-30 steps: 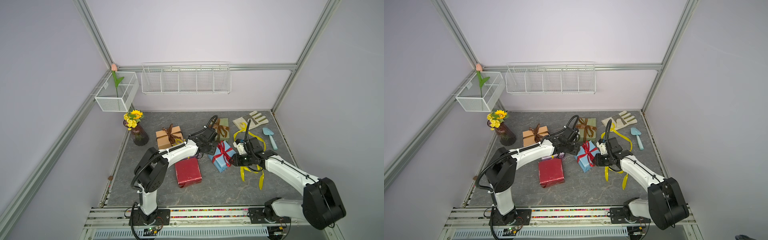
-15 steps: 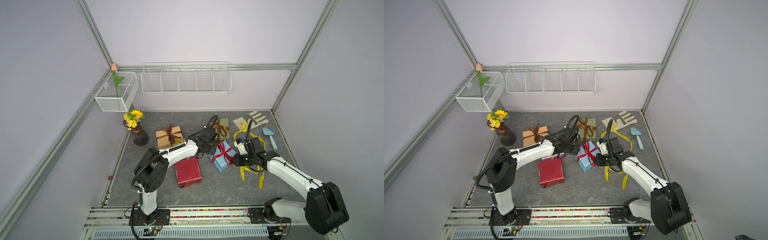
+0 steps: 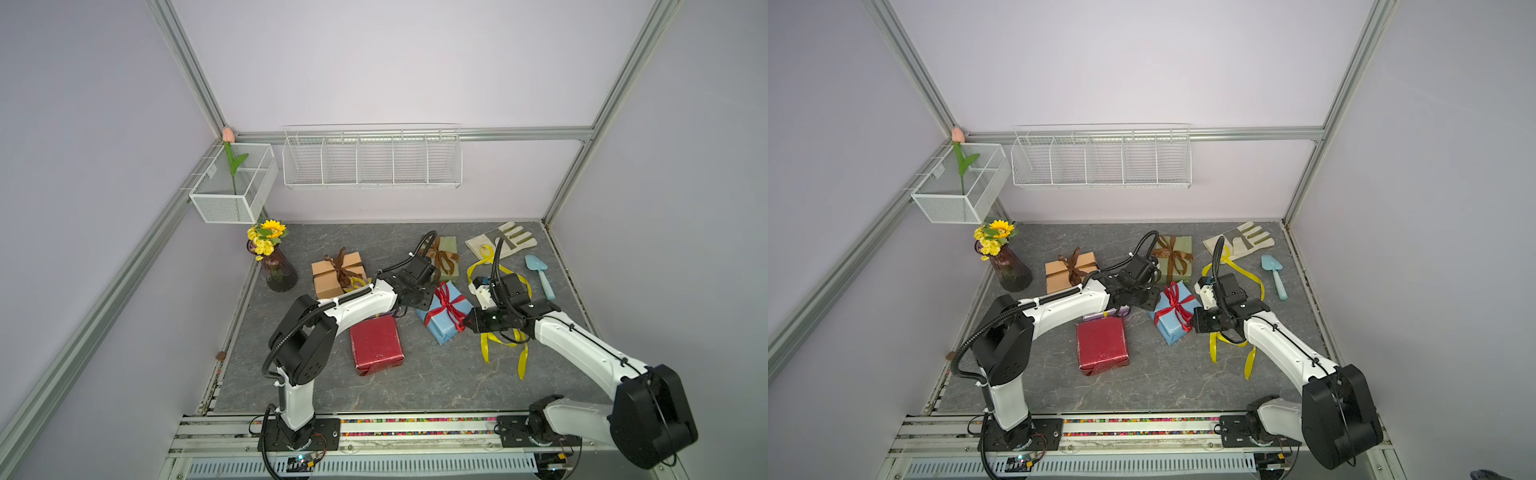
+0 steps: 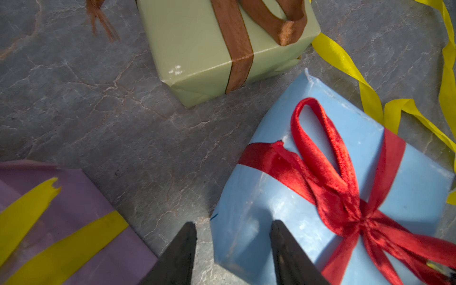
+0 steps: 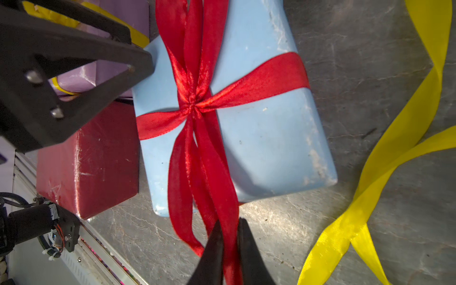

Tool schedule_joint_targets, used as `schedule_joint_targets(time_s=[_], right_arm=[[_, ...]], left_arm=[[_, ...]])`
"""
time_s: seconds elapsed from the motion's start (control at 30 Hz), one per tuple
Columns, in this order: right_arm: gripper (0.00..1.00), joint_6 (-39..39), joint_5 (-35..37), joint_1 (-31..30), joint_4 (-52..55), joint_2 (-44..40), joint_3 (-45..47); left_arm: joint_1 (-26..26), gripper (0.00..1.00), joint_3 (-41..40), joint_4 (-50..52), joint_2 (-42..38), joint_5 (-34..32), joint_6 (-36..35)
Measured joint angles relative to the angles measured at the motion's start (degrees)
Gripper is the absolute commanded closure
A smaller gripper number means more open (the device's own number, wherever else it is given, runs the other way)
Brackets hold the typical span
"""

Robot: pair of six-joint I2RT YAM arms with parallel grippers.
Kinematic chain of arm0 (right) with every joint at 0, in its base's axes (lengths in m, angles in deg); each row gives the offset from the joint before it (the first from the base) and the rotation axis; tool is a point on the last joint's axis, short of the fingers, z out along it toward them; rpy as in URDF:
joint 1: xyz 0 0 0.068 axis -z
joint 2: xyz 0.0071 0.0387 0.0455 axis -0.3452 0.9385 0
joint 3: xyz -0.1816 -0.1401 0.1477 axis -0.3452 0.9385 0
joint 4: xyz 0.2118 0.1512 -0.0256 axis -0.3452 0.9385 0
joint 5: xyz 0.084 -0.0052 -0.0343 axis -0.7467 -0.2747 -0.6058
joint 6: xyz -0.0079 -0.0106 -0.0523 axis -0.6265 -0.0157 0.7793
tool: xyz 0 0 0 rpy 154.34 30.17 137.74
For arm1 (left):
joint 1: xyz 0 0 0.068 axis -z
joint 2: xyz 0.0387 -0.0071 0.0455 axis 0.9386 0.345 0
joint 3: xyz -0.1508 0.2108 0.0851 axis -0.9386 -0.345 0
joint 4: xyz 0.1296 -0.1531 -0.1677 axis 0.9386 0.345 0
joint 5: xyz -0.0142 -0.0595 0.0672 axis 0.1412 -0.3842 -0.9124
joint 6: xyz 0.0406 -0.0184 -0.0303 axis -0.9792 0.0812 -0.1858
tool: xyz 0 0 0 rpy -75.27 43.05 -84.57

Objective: Untie the ribbon bows on the gift boxes
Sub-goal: Untie the ribbon from the gift box.

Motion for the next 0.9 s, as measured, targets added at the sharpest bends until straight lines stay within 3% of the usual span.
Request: schedule_joint_targets(time_s=[0.27,0.67,0.9], right_arm=[[0.77,0.6,0.6,0.0,0.4,0.3,-1.6],[0.80,0.6,0.6,0.0,0.1,2.4,-2.3],[0.88,0.8,0.8,0.0,0.0,2.8,-3.3]], left_arm=[[0.0,0.49,0.0,-0.3,0.0,0.0,0.0],[0.0,0.49,0.0,-0.3,0.1,0.0,0.0],[0.1,0.49,0.0,-0.6,0.2,0.0,0.0]])
